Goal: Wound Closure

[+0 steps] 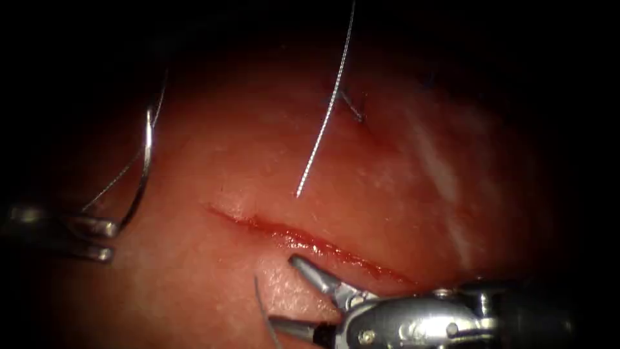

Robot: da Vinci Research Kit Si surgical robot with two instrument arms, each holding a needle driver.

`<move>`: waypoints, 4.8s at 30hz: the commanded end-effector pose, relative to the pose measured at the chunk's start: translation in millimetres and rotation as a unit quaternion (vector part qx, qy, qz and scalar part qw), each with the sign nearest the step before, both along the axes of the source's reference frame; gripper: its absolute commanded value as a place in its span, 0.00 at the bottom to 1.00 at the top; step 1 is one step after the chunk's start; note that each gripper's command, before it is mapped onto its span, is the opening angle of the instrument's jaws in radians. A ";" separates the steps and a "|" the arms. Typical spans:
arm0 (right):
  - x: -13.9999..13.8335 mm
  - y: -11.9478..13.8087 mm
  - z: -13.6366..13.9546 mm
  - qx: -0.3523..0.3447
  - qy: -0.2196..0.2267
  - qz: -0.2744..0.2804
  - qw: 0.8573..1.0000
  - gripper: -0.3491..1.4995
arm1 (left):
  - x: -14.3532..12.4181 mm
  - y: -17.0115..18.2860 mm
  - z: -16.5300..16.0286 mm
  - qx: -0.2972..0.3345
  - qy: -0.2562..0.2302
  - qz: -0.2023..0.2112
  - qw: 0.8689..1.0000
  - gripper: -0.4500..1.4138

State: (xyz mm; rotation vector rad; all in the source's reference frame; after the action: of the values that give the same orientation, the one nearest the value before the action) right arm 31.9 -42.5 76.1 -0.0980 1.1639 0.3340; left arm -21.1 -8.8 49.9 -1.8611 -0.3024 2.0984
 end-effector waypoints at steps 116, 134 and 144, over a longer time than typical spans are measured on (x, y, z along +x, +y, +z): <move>-10.1 -3.0 -7.0 -0.003 -0.021 0.021 1.000 0.78 | -3.4 -0.8 9.5 -0.025 0.057 0.012 0.998 0.80; -11.2 2.1 -7.5 0.010 -0.032 0.064 0.997 0.75 | -11.9 -11.1 5.4 -0.191 0.092 0.122 0.970 0.65; -11.0 1.8 -7.9 0.010 -0.033 0.065 0.997 0.75 | -14.3 -12.6 9.4 -0.204 0.118 0.142 0.961 0.61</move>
State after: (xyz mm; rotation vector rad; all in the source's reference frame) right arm 20.3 -40.5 67.8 -0.1690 1.0891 0.4539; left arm -34.9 -21.3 58.7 -1.8312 -0.0851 2.7253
